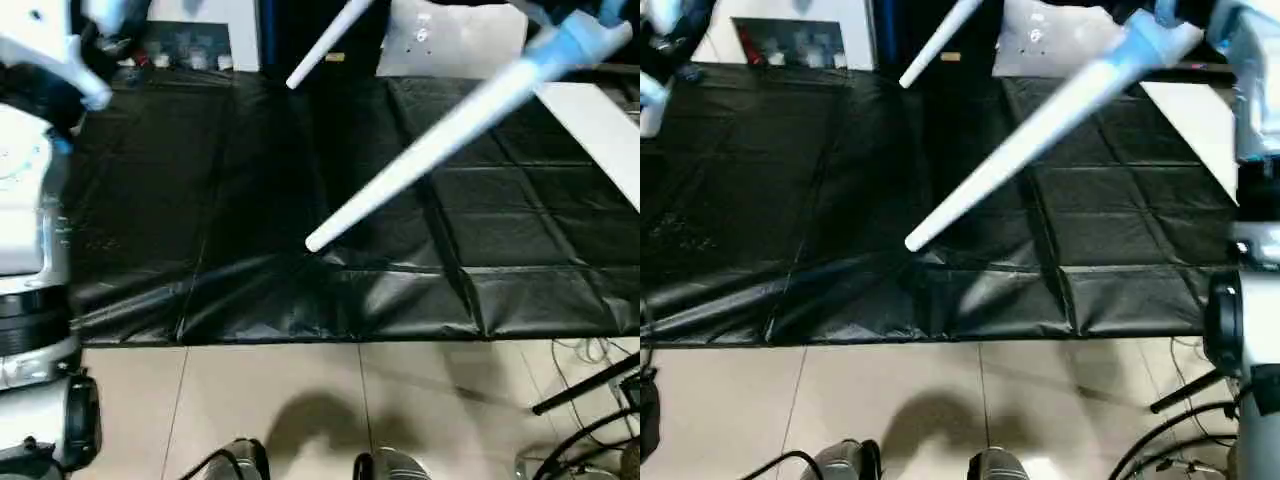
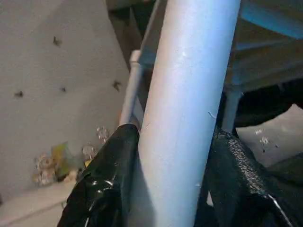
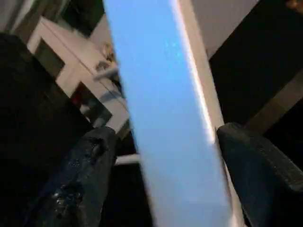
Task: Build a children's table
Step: Flip table
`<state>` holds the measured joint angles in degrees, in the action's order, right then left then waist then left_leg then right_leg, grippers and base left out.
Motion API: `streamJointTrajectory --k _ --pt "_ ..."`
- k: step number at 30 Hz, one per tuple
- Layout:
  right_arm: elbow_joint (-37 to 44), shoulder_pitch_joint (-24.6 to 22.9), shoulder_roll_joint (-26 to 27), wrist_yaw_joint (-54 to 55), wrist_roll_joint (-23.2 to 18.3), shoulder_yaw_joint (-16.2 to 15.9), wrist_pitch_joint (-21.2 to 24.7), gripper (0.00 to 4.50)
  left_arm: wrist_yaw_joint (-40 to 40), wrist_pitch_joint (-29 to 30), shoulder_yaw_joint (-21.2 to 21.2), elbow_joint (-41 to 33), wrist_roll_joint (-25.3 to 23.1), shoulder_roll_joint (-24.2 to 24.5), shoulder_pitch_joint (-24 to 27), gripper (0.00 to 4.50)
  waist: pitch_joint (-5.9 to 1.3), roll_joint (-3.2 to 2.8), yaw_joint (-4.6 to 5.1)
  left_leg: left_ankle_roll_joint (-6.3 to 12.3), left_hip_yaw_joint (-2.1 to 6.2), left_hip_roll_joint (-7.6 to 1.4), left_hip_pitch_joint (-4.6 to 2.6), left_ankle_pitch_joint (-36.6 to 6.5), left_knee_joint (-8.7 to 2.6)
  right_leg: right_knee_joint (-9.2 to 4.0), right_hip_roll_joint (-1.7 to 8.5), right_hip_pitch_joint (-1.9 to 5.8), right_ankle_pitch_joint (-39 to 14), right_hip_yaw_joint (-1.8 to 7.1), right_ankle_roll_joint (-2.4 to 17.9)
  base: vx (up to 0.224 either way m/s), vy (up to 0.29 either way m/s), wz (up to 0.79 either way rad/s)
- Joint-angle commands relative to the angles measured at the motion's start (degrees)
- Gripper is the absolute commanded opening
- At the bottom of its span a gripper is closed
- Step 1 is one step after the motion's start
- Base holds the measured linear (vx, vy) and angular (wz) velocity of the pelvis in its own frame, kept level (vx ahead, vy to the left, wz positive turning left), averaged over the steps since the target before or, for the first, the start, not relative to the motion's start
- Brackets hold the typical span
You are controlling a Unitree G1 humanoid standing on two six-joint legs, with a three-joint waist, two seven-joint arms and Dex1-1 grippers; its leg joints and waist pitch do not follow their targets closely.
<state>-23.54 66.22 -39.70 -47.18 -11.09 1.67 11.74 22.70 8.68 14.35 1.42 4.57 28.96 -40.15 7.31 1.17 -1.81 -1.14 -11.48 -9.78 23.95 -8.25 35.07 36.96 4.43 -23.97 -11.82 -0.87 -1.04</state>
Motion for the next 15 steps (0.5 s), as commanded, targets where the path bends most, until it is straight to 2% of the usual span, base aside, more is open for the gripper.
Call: streamJointTrajectory --k 1,3,4,6,8,9,11,12,13,15 --pt "1.11 -0.97 1.00 -2.24 -5.02 3.27 0.79 4.05 0.72 2.61 -3.38 3.90 -0.30 -1.03 2.19 1.95 -3.09 0.14 0.67 -3.75 2.30 -2.28 -3.79 -31.35 -3.81 -6.98 2.63 -0.66 -31.75 1.24 6.96 0.000 0.000 0.00" --pt "0.99 -0.34 1.94 -1.01 -9.67 8.36 1.79 4.37 1.60 0.72 -3.68 4.72 -0.59 -0.60 2.15 1.91 -3.04 0.01 0.67 -3.83 2.51 -2.22 -4.02 -32.43 -3.82 -7.22 2.56 -0.93 -32.94 1.05 6.39 0.000 0.000 0.00" --pt "1.01 -0.24 2.23 -0.54 -10.96 9.94 1.98 4.37 2.07 -0.06 -3.74 5.08 -0.63 -0.46 2.12 1.87 -3.03 0.01 0.75 -3.87 2.50 -2.18 -4.04 -32.84 -3.87 -7.32 2.48 -1.00 -33.14 0.97 6.24 0.000 0.000 0.00" --pt "-0.78 -0.29 3.42 3.08 -15.47 16.57 2.06 4.50 3.28 -2.61 -3.64 6.69 -0.51 -0.04 2.11 1.77 -2.96 -0.75 0.68 -4.72 2.81 -2.29 -4.29 -34.82 -4.39 -7.50 2.48 -1.05 -32.56 0.65 6.19 0.000 0.000 0.00" --pt "-2.45 -1.94 4.00 5.86 -18.40 21.68 1.49 4.50 3.95 -4.50 -4.21 8.33 -1.43 0.93 2.09 1.71 -3.12 -0.73 0.73 -5.50 2.91 -2.41 -4.25 -36.02 -4.88 -7.36 2.27 -0.75 -29.55 0.34 6.86 0.000 0.000 0.00" --pt "-2.46 -2.45 4.06 6.18 -18.81 22.36 1.50 4.50 4.03 -4.77 -4.33 8.57 -1.66 1.17 2.12 1.69 -3.06 -1.21 0.67 -6.06 3.00 -2.49 -4.24 -37.16 -5.31 -7.22 2.16 -0.67 -27.61 0.24 7.31 0.000 0.000 0.00" --pt "-2.30 -6.71 4.25 6.89 -19.38 24.47 1.03 4.50 5.42 -5.89 -4.61 9.06 -1.25 1.49 1.98 1.66 -3.07 -1.37 0.51 -6.43 3.05 -2.61 -4.39 -38.66 -5.87 -7.30 2.29 -0.49 -25.49 0.08 7.60 -0.028 0.050 -0.11" --pt "-2.30 -6.71 4.25 6.89 -19.38 24.47 1.03 4.50 5.42 -5.89 -4.61 9.06 -1.25 1.49 1.98 1.66 -3.08 -1.32 0.58 -6.62 3.01 -2.63 -4.48 -39.03 -5.87 -7.33 2.32 -0.58 -25.23 0.08 7.82 0.000 0.000 0.00" --pt "-1.30 -9.48 4.48 6.43 -19.73 24.91 1.46 4.50 5.87 -6.11 -4.63 8.93 -1.00 1.66 2.05 1.65 -3.09 -1.41 0.60 -6.77 2.98 -2.52 -4.46 -39.78 -6.00 -7.45 2.30 -0.34 -25.07 -0.08 7.99 0.000 0.000 0.00" --pt "0.91 -14.68 5.80 7.09 -20.69 26.07 2.61 4.50 6.68 -6.42 -4.80 8.87 -0.62 2.28 2.23 1.65 -2.96 -1.62 0.48 -6.26 3.03 -2.41 -4.55 -39.44 -6.00 -7.78 2.71 -0.35 -25.33 -0.06 8.22 0.000 0.000 0.00"
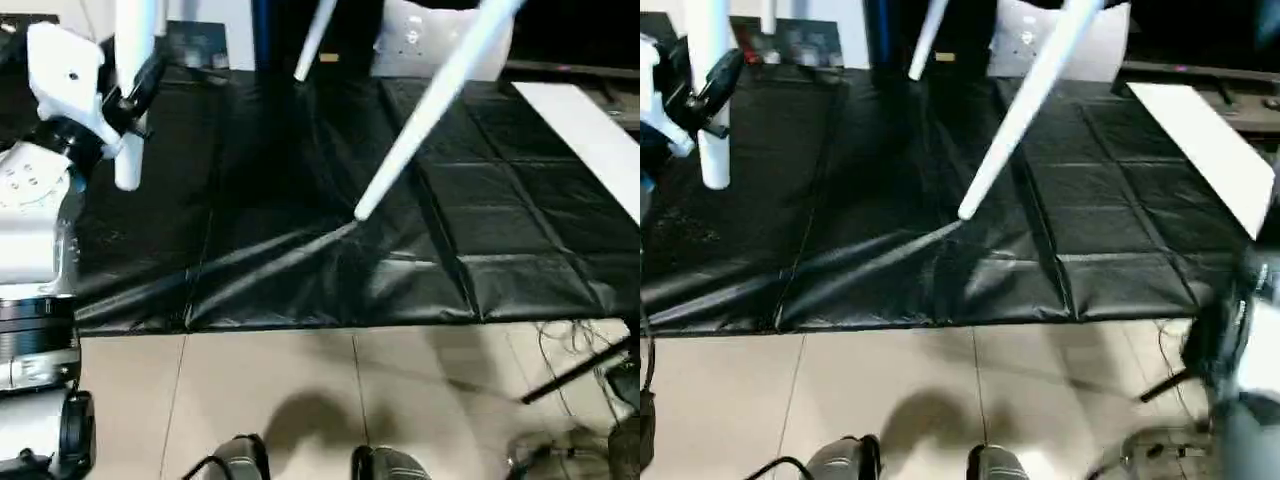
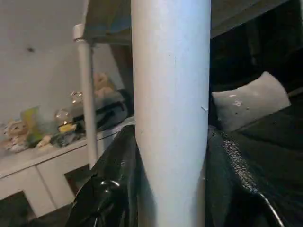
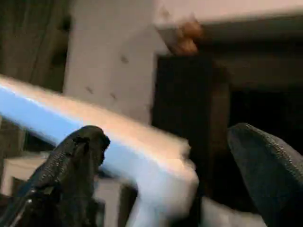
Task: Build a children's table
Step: Flip table
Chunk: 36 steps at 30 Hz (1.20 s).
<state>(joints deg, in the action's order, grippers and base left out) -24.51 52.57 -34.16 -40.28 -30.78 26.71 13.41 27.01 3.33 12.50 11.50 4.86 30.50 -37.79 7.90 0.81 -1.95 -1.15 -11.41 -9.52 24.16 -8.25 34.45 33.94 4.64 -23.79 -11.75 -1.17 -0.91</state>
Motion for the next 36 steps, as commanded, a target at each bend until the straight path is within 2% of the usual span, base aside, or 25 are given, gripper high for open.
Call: streamJointTrajectory --k 1,3,5,6,7,8,9,10,11,12,13,14,15,16,17,18,19,20,21,23,24,25,29,32,36 --pt "3.15 -4.80 1.95 0.57 -1.89 1.63 1.48 4.50 2.86 -1.16 -2.91 -0.98 -0.54 1.03 0.01 1.65 -3.44 -0.99 0.73 -6.02 2.92 -2.58 -4.68 -39.71 -5.44 -5.01 2.39 -0.48 -26.23 0.12 7.87 0.000 0.000 0.00" --pt "3.81 -8.18 3.73 0.20 -2.34 1.47 1.64 4.50 3.09 -1.27 -3.07 -0.77 -0.80 1.53 0.15 1.65 -3.08 -1.11 0.74 -5.73 3.20 -2.40 -4.93 -41.31 -5.46 -5.44 2.62 -0.62 -29.99 -0.44 6.80 0.000 0.000 0.00" --pt "4.07 -10.84 5.80 -2.30 -4.00 0.46 2.72 4.50 3.57 -1.56 -3.09 -0.65 -0.90 2.27 0.41 1.65 -2.32 -1.87 0.79 -5.62 3.41 -2.56 -5.01 -43.90 -5.98 -5.83 2.75 -0.52 -32.07 -1.61 5.99 -0.033 0.027 -0.10" --pt "3.76 -11.57 6.51 -3.22 -4.27 -0.30 3.06 4.50 3.89 -1.69 -3.02 -0.56 -0.84 2.60 0.45 1.65 -2.13 -2.01 1.18 -5.89 3.67 -2.79 -4.64 -46.25 -6.76 -5.42 2.25 0.24 -31.10 -2.61 5.62 -0.034 0.025 -0.18" --pt "3.15 -11.74 6.83 -3.63 -3.98 -0.95 2.95 4.50 4.10 -1.68 -3.00 -0.55 -0.81 2.80 0.43 1.65 -1.68 -2.41 1.04 -6.02 3.67 -3.05 -3.97 -47.61 -7.73 -4.76 2.03 0.77 -30.37 -2.94 5.55 -0.062 0.006 -0.14" --pt "1.46 -11.39 7.23 -3.25 -2.66 -1.77 1.77 4.50 4.37 -1.64 -3.01 -0.60 -0.78 3.01 0.46 1.65 -1.35 -3.22 0.13 -6.98 1.78 -4.08 -1.66 -50.98 -11.98 0.27 0.35 2.85 -25.53 -3.96 6.92 -0.062 0.006 -0.14" --pt "-0.64 -10.71 7.89 -2.49 -1.42 -2.45 0.38 4.50 4.65 -1.59 -2.97 -0.87 -0.79 3.37 0.65 1.65 -0.98 -3.47 -1.08 -7.29 0.52 -4.63 0.23 -51.95 -14.30 5.27 -0.37 4.33 -21.12 -4.04 7.33 -0.132 -0.026 0.05" --pt "-3.47 -9.75 8.94 -1.84 -0.30 -3.20 -1.10 4.50 5.06 -1.42 -2.65 -1.82 -0.50 3.86 1.42 1.65 -1.36 -2.52 -3.58 -7.88 -3.03 -4.29 1.91 -47.02 -15.58 9.64 -0.53 4.93 -17.91 -1.96 6.72 -0.041 -0.127 0.16" --pt "-5.17 -9.10 9.72 -1.29 0.31 -3.63 -1.92 4.50 5.37 -1.21 -2.35 -2.66 -0.20 4.28 2.03 1.65 -1.54 -0.70 -3.18 -8.42 -3.56 -2.93 -1.58 -37.73 -12.11 5.33 1.34 1.42 -28.81 0.65 5.06 -0.041 -0.127 0.16" --pt "-7.79 -7.73 11.05 -1.18 0.72 -4.05 -2.66 4.50 5.81 -0.85 -1.82 -4.26 0.42 4.98 3.41 1.65 -1.29 2.58 -2.18 -2.47 3.03 1.74 -6.22 -11.30 2.34 -7.68 8.28 -3.07 -48.22 4.71 2.18 0.074 -0.161 0.07" --pt "-9.15 -6.94 11.53 -1.21 0.98 -4.18 -3.14 4.50 5.98 -0.64 -1.63 -4.87 0.61 5.24 3.98 1.65 -1.30 1.16 -2.39 -0.36 5.08 2.28 -3.77 -4.85 2.20 -7.48 7.72 -0.35 -48.66 6.52 2.99 0.037 -0.060 -0.01" --pt "-11.06 -5.84 12.14 -0.91 1.36 -4.33 -3.92 4.50 6.09 -0.32 -1.48 -5.59 0.82 5.72 4.62 1.65 0.80 -0.84 -2.74 -1.49 6.22 -0.37 -2.43 -7.47 -1.66 -5.52 7.31 1.67 -41.18 3.44 7.83 0.030 -0.092 -0.08" --pt "-13.80 -4.36 12.62 -0.41 2.02 -4.56 -5.01 4.50 6.50 -0.13 -1.34 -6.21 1.21 6.14 5.19 1.65 1.34 -0.15 -2.04 -1.81 5.16 -0.69 -5.45 -18.20 -1.79 -5.97 4.52 -2.14 -41.53 2.15 8.78 -0.118 -0.084 0.13" --pt "-13.80 -4.36 12.62 -0.41 2.02 -4.56 -5.01 4.50 6.50 -0.13 -1.34 -6.21 1.21 6.14 5.19 1.65 0.86 -1.45 -0.45 -4.30 5.39 -1.25 -6.13 -32.95 -3.69 -3.93 1.78 -1.79 -34.45 -0.25 10.27 -0.119 -0.096 0.09" --pt "-18.60 -1.83 13.22 0.46 3.23 -5.05 -7.42 4.50 7.28 -0.29 -1.13 -7.27 1.78 7.10 6.30 1.65 1.20 -1.50 0.21 -5.33 6.07 -2.91 -5.00 -38.63 -5.96 -2.77 1.68 -0.46 -23.57 -0.73 11.71 -0.112 -0.064 0.17" --pt "-20.89 -0.61 13.43 0.56 3.63 -5.19 -8.51 4.50 7.82 -0.54 -0.98 -7.84 2.05 7.57 6.93 1.65 1.21 -1.65 0.26 -5.09 6.30 -3.04 -4.40 -39.18 -6.38 -2.46 1.74 0.30 -19.98 -0.85 12.10 0.000 0.000 0.00" --pt "-22.84 0.67 13.77 -0.21 3.55 -5.29 -8.85 4.50 9.28 -0.85 -0.86 -8.49 3.04 8.03 7.53 1.65 1.29 -1.15 0.17 -4.75 6.02 -3.05 -4.37 -38.96 -6.69 -2.66 2.20 0.44 -18.60 -0.89 12.13 0.000 0.000 0.00" --pt "-24.79 2.24 14.38 -1.42 3.47 -5.50 -9.33 4.50 10.46 -0.77 -0.71 -9.39 3.71 8.65 8.37 1.65 1.76 -1.19 -0.09 -4.03 4.98 -2.56 -4.66 -36.62 -6.47 -3.92 3.41 0.04 -21.04 -0.54 11.64 0.000 0.000 0.00" --pt "-26.53 3.61 14.86 -2.81 3.37 -5.58 -9.52 4.50 11.48 -0.66 -0.60 -10.15 4.49 9.14 9.06 1.65 2.04 -0.46 -0.01 -3.69 4.83 -2.38 -4.30 -34.99 -6.45 -4.23 3.62 0.27 -22.37 -0.45 11.44 0.000 0.000 0.00" --pt "-28.07 5.02 15.42 -4.64 3.31 -5.89 -9.37 4.50 12.44 -0.16 -0.36 -10.99 5.31 9.69 9.94 1.65 2.37 -0.36 -0.41 -3.45 4.63 -2.44 -4.00 -31.35 -6.43 -4.57 4.50 0.46 -25.76 -0.14 11.07 0.000 0.000 0.00" --pt "-30.57 7.19 16.24 -6.74 3.50 -6.35 -10.36 4.50 13.06 0.19 0.19 -11.94 5.99 10.44 11.27 1.65 2.45 0.32 -0.47 -3.22 4.34 -2.73 -3.84 -29.25 -6.79 -4.72 4.32 0.57 -24.96 -0.09 11.01 0.000 0.000 0.00" --pt "-31.70 8.06 16.53 -7.43 3.59 -6.38 -10.86 4.50 13.14 0.25 0.31 -12.15 6.34 10.75 11.70 1.65 2.32 0.25 -0.56 -3.27 4.47 -2.86 -3.71 -28.21 -6.77 -4.20 4.51 0.77 -23.69 -0.03 11.72 0.000 0.000 0.00" --pt "-35.43 11.13 17.74 -11.89 3.80 -7.01 -11.43 4.50 13.51 0.19 0.32 -11.94 7.14 11.97 12.65 1.65 2.59 0.23 -0.99 -3.30 3.03 -3.41 -4.41 -24.86 -7.03 -3.61 4.06 0.16 -16.79 0.44 13.96 0.000 0.000 0.00" --pt "-37.57 12.26 18.18 -12.51 5.48 -8.15 -13.26 4.50 13.68 -0.18 0.46 -11.31 7.23 12.28 12.86 1.65 2.10 0.61 -1.32 -2.36 1.66 -3.71 -4.77 -19.68 -6.79 -2.88 3.78 0.08 -11.67 0.57 15.34 0.039 0.007 0.09" --pt "-38.24 13.02 18.22 -17.31 7.14 -10.14 -14.55 4.50 12.96 -0.24 0.84 -10.41 7.33 12.69 13.42 1.65 1.59 0.89 -1.40 -0.66 0.95 -3.67 -4.30 -15.59 -6.33 -2.07 3.41 0.28 -6.67 0.98 16.02 0.080 0.017 0.08"
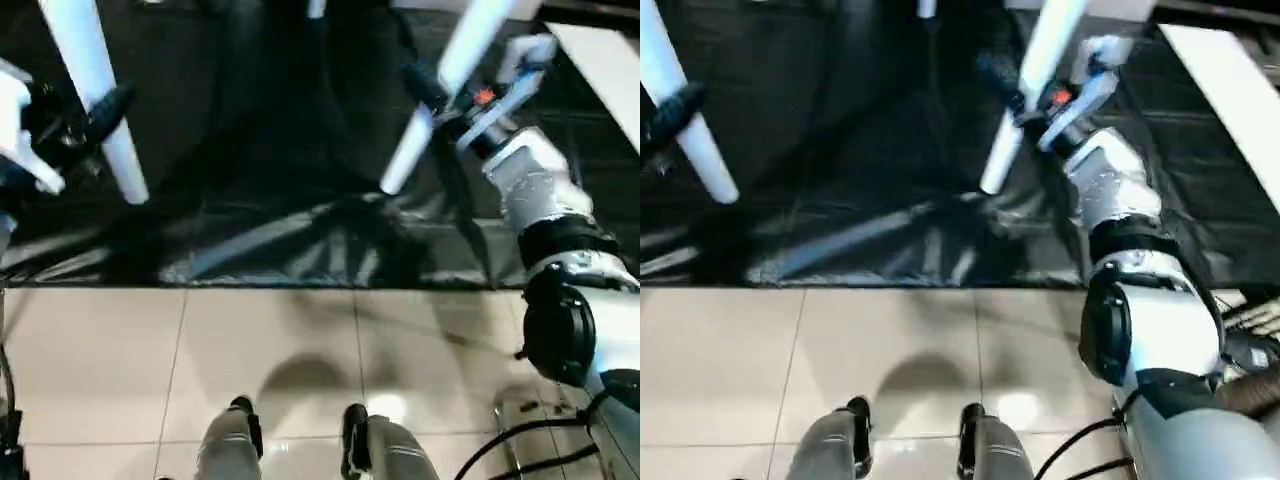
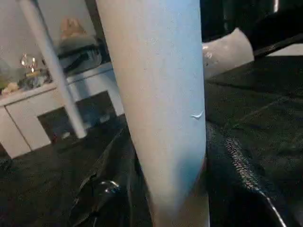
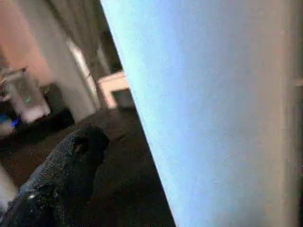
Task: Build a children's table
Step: Flip table
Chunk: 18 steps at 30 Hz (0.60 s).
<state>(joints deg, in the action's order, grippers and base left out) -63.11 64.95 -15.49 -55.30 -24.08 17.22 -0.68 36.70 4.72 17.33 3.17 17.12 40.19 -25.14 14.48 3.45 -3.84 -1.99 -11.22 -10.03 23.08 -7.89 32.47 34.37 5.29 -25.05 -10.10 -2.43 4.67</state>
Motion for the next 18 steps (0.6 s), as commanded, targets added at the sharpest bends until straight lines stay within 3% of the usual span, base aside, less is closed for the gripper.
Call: streamJointTrajectory --k 1,2,3,4,5,6,8,9,11,12,13,14,15,18 --pt "1.54 0.24 -0.60 -4.73 0.35 -1.29 0.08 4.50 2.55 -1.34 -4.12 -1.75 -5.19 3.05 0.81 1.65 -5.27 -1.20 0.64 0.86 0.55 -3.19 -3.20 -14.71 -4.20 -2.30 2.67 1.69 -7.10 2.32 10.61 0.099 0.012 0.07" --pt "4.54 -0.88 -0.78 -8.29 -0.34 -2.23 1.86 4.50 1.50 -1.35 -4.47 -0.74 -6.21 3.11 0.65 1.65 -5.81 -1.23 0.81 2.65 0.19 -3.15 -3.15 -10.60 -3.71 -1.72 2.47 1.85 -3.71 2.41 11.28 0.099 0.012 0.07" --pt "9.36 -2.96 -0.95 -11.74 -1.62 -3.33 4.45 4.50 -0.08 -1.33 -4.67 1.10 -7.52 2.88 0.20 1.65 -5.79 -1.32 0.75 3.37 0.14 -3.05 -3.05 -8.75 -3.55 -1.56 2.29 1.94 -1.70 2.41 11.23 0.109 0.001 0.08" --pt "10.11 -3.30 -0.97 -12.21 -1.82 -3.49 4.84 4.50 -0.31 -1.28 -4.69 1.36 -7.69 2.84 0.14 1.65 -6.41 -1.27 0.79 5.30 0.10 -2.97 -3.11 -3.05 -2.91 -0.72 2.11 2.11 5.47 2.38 11.71 0.107 -0.009 0.04" --pt "14.51 -5.53 -1.09 -13.93 -2.82 -4.57 6.99 4.50 -2.16 -1.18 -4.52 2.53 -8.96 2.74 -0.14 1.65 -6.69 -1.17 0.93 6.25 0.25 -2.89 -2.76 0.27 -2.67 -0.26 2.02 2.47 9.11 2.29 12.40 0.107 -0.009 0.04" --pt "16.17 -6.44 -1.15 -14.60 -3.15 -5.07 7.74 4.50 -3.05 -1.25 -4.39 2.90 -9.59 2.80 -0.21 1.65 -6.93 -1.09 0.76 8.19 0.03 -2.68 -3.04 5.27 -1.99 0.16 1.66 2.14 14.85 2.25 13.02 0.089 -0.013 0.01" --pt "20.13 -8.70 -1.29 -15.87 -3.68 -6.48 9.39 4.50 -4.49 -0.71 -4.03 3.74 -10.20 2.90 -0.37 1.65 -7.39 -0.70 0.89 10.94 0.21 -2.10 -2.04 11.55 -1.22 1.05 1.66 2.87 21.25 2.33 13.71 0.063 -0.016 0.02" --pt "25.61 -11.74 -1.21 -16.07 -4.23 -8.28 10.96 4.50 -5.23 0.09 -3.66 4.53 -10.45 3.31 -0.29 1.65 -7.60 -1.12 0.74 11.18 0.36 -2.09 -1.99 12.28 -1.05 1.32 1.67 2.91 22.14 2.24 13.72 0.000 0.000 0.00" --pt "28.87 -13.47 -0.97 -15.91 -4.56 -8.85 11.83 4.50 -5.20 0.75 -3.37 4.66 -10.07 3.70 0.00 1.65 -7.40 -1.00 0.80 11.44 0.49 -2.21 -1.58 11.75 -1.13 1.05 1.67 2.97 21.10 2.02 12.96 0.000 0.000 0.00" --pt "29.19 -13.73 -0.90 -15.75 -4.38 -8.84 11.60 4.50 -5.13 0.88 -3.17 4.60 -9.88 3.85 0.25 1.65 -7.48 -1.63 0.72 10.40 0.53 -2.34 -1.78 8.53 -1.35 0.71 1.98 2.93 16.42 1.99 12.97 0.000 0.000 0.00" --pt "29.87 -14.11 -0.90 -15.45 -4.16 -8.75 11.77 4.50 -4.97 1.18 -2.84 4.24 -9.44 4.19 0.80 1.65 -7.27 -1.46 0.83 9.75 0.44 -2.45 -1.87 6.40 -1.59 0.25 2.00 2.80 13.49 1.97 12.99 0.000 0.000 0.00" --pt "29.96 -14.29 -0.94 -15.14 -3.80 -8.61 11.58 4.50 -4.75 1.51 -2.49 3.73 -9.04 4.52 1.49 1.66 -7.10 -1.99 0.89 6.81 0.64 -2.62 -1.80 0.52 -2.12 -0.31 2.57 3.10 5.54 2.08 12.92 0.000 0.000 0.00" --pt "30.08 -14.43 -0.97 -14.93 -3.54 -8.50 11.51 4.50 -4.60 1.73 -2.27 3.38 -8.76 4.75 1.97 1.66 -6.99 -1.74 1.13 6.08 0.55 -2.65 -1.93 -0.97 -2.31 -0.68 2.49 3.01 3.89 2.11 12.77 0.000 0.000 0.00" --pt "31.46 -15.57 -1.43 -11.95 -2.57 -7.68 10.78 4.50 -4.83 2.88 0.17 0.08 -6.60 5.25 5.34 1.66 -7.02 -1.87 1.48 3.11 0.65 -2.82 -2.20 -5.51 -2.73 -1.04 2.59 2.93 -0.74 2.22 12.60 0.000 0.000 0.00"
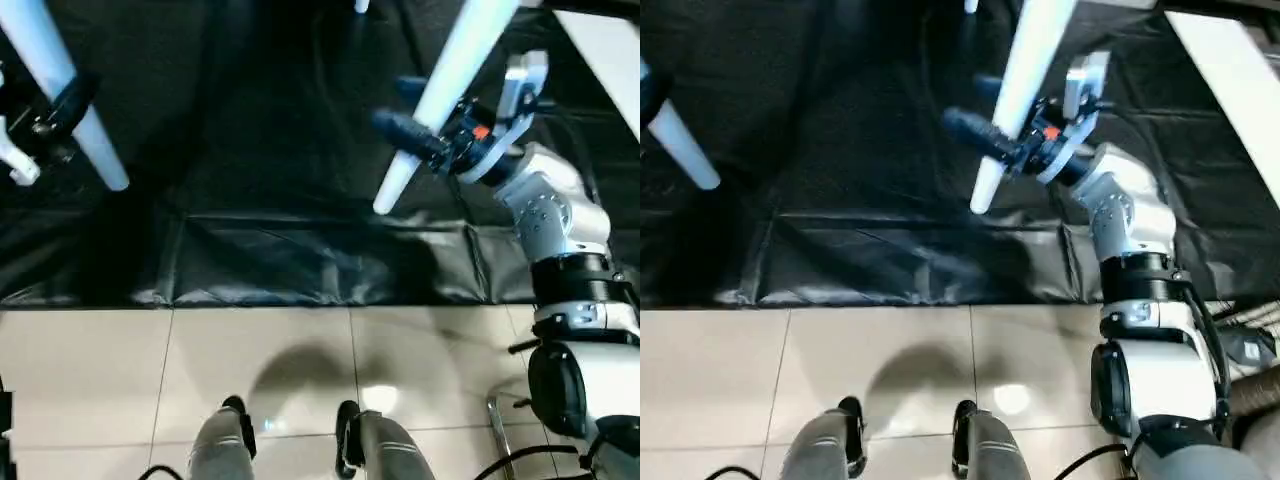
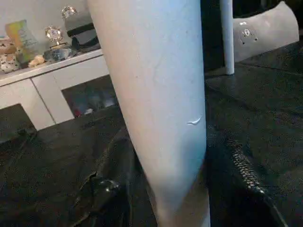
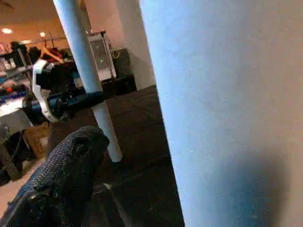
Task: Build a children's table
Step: Flip table
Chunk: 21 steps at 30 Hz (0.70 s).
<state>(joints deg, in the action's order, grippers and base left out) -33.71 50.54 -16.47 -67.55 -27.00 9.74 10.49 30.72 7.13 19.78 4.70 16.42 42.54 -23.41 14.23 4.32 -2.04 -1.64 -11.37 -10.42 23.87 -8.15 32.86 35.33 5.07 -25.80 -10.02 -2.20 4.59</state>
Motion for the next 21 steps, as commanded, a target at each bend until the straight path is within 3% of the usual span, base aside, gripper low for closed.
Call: streamJointTrajectory --k 1,3,10,15,21 --pt "1.93 -1.13 -0.58 0.60 0.46 -0.08 -0.59 4.50 1.22 0.83 -1.89 -2.00 -5.55 2.98 4.08 1.66 -6.78 -2.79 -0.31 2.44 0.73 -2.43 -3.01 -5.84 -3.07 -2.03 2.81 3.63 -1.12 2.06 12.72 0.000 0.000 0.00" --pt "1.83 -1.56 -1.85 3.65 1.51 0.50 -1.84 4.50 1.25 3.26 0.18 -5.57 -3.57 3.76 7.21 2.36 -6.92 -2.60 -0.27 1.77 0.78 -2.40 -2.91 -6.46 -3.13 -2.11 2.73 3.78 -2.10 2.07 12.43 0.000 0.000 0.00" --pt "-0.99 -1.05 -4.11 5.89 3.38 1.81 -4.30 4.50 1.69 6.01 3.48 -10.70 -2.22 4.72 11.73 2.87 -7.24 -2.44 -0.22 1.98 0.59 -2.15 -2.89 -7.47 -2.66 -2.24 2.62 3.65 -5.12 2.41 11.55 0.000 0.000 0.00" --pt "0.69 -3.02 -5.92 7.01 2.56 3.14 -4.96 4.50 2.90 7.20 6.72 -14.02 3.75 3.23 15.23 3.27 -7.39 -2.46 -0.49 2.18 0.56 -2.26 -2.77 -7.40 -2.47 -2.00 2.31 3.52 -4.10 2.24 12.20 0.000 0.000 0.00" --pt "16.46 -15.21 -7.92 4.85 -3.93 5.97 2.43 4.50 6.59 2.73 17.21 -14.63 13.48 -5.24 24.17 3.72 -7.47 -2.69 -1.32 3.66 0.66 -2.30 -2.54 -7.51 -2.47 -2.36 2.10 3.76 -2.14 2.31 11.20 0.000 0.000 0.00"
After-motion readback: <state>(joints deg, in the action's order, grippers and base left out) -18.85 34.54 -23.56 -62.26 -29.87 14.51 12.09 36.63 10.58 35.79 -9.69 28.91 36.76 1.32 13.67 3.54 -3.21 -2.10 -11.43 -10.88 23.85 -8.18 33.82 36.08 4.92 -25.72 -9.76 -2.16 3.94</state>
